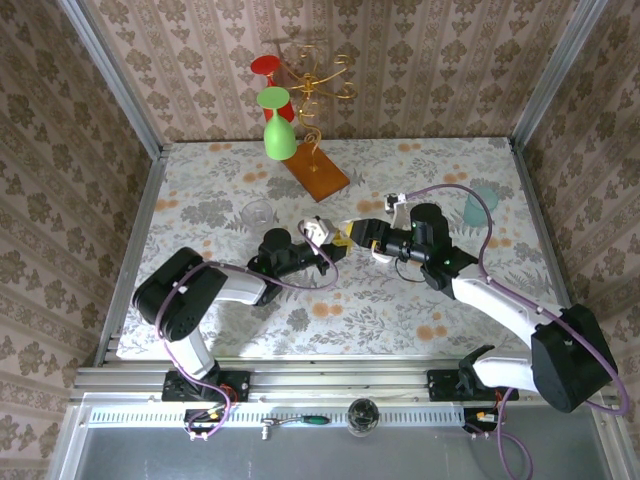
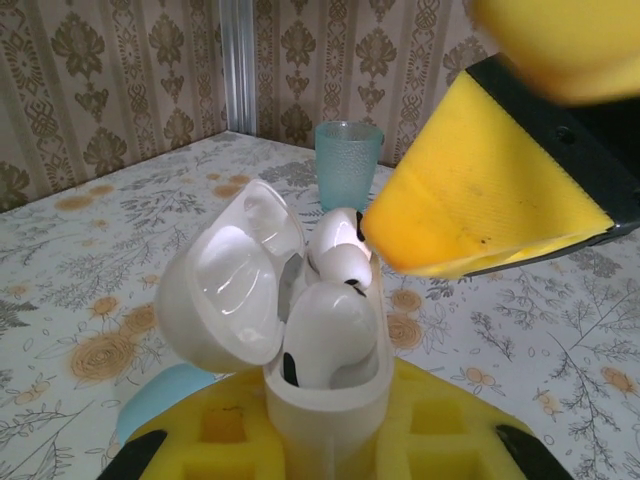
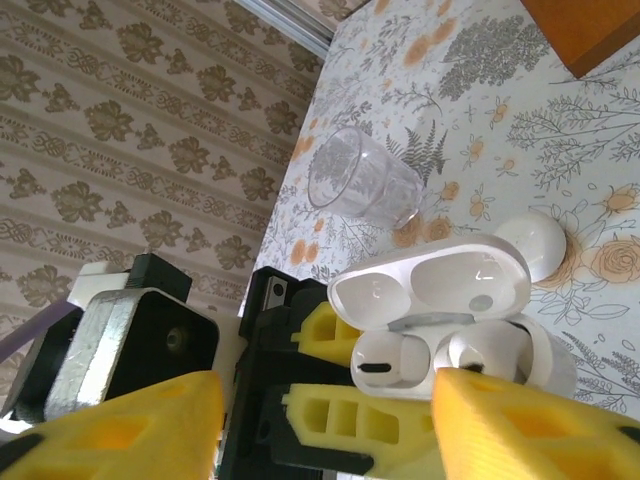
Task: Insert the wireless bluetooth earbuds into the charging case
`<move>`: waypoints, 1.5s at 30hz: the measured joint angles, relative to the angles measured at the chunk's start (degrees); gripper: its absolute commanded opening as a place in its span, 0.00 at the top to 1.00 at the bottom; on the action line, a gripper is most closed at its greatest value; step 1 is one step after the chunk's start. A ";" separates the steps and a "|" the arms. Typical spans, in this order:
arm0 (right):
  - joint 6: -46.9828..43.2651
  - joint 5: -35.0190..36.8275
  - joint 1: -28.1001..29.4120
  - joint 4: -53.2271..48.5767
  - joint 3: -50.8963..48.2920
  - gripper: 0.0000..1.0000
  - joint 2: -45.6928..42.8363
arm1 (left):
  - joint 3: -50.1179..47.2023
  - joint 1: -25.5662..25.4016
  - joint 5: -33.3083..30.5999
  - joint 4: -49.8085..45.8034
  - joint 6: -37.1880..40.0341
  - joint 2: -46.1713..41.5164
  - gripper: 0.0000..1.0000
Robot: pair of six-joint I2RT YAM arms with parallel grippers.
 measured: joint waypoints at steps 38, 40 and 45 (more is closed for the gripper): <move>-22.64 8.57 0.96 -49.62 30.16 0.31 19.02 | -3.08 -2.60 -8.00 -22.34 28.30 -10.14 1.00; -23.63 8.50 0.96 -50.31 29.68 0.31 18.12 | -3.08 -2.19 -7.93 -22.25 27.06 -10.16 1.00; -26.99 6.51 0.37 -50.34 25.59 0.30 13.18 | -3.08 0.31 -5.14 -21.81 24.22 -11.50 1.00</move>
